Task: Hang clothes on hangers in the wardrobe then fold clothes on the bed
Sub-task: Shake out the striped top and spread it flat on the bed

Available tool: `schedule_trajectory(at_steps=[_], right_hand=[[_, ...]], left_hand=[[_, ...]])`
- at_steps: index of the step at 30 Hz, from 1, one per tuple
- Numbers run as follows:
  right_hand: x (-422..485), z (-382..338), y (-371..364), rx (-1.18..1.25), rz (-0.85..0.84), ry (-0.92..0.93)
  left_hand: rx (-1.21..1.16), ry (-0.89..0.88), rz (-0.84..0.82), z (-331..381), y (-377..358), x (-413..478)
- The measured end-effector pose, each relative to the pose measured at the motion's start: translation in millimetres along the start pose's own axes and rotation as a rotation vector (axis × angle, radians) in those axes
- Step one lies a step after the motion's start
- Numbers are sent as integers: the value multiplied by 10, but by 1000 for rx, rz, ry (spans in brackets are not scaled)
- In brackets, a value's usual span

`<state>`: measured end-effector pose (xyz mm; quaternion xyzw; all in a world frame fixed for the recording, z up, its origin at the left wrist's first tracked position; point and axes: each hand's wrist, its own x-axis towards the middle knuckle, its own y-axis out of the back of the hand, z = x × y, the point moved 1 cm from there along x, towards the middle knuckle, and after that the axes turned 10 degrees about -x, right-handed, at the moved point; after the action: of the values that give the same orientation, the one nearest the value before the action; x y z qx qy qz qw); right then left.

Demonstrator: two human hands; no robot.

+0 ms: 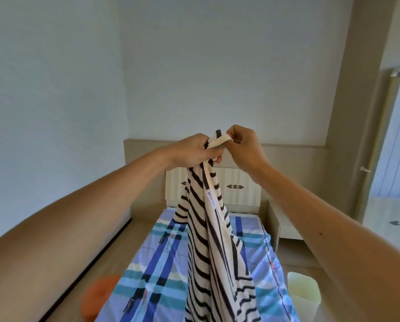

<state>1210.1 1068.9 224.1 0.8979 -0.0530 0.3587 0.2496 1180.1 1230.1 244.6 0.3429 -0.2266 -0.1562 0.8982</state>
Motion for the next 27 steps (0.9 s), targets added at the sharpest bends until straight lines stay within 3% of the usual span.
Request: schedule_trajectory(at_steps=[6, 8, 11, 14, 17, 20, 24, 27], right_hand=[[-150, 194, 107, 251, -82, -71], [-257, 339, 99, 332, -260, -118], [-520, 669, -83, 265, -636, -255], [-767, 975, -279, 55, -933, -277], [-923, 1115, -402, -91, -1106, -307], [-1022, 1113, -470, -33, -1163, -305], [-1113, 872, -558, 155, -1055, -268], [-1145, 757, -698, 440, -943, -247]], left_hand=[[21, -20, 54, 233, -198, 98], [0, -58, 87, 252, -225, 91], [-16, -94, 140, 265, -185, 72], [-7, -123, 206, 265, -77, 45], [29, -137, 276, 234, 75, 11], [77, -136, 337, 190, 231, -40], [108, -132, 385, 123, 336, -92], [124, -146, 340, 94, 313, -103]])
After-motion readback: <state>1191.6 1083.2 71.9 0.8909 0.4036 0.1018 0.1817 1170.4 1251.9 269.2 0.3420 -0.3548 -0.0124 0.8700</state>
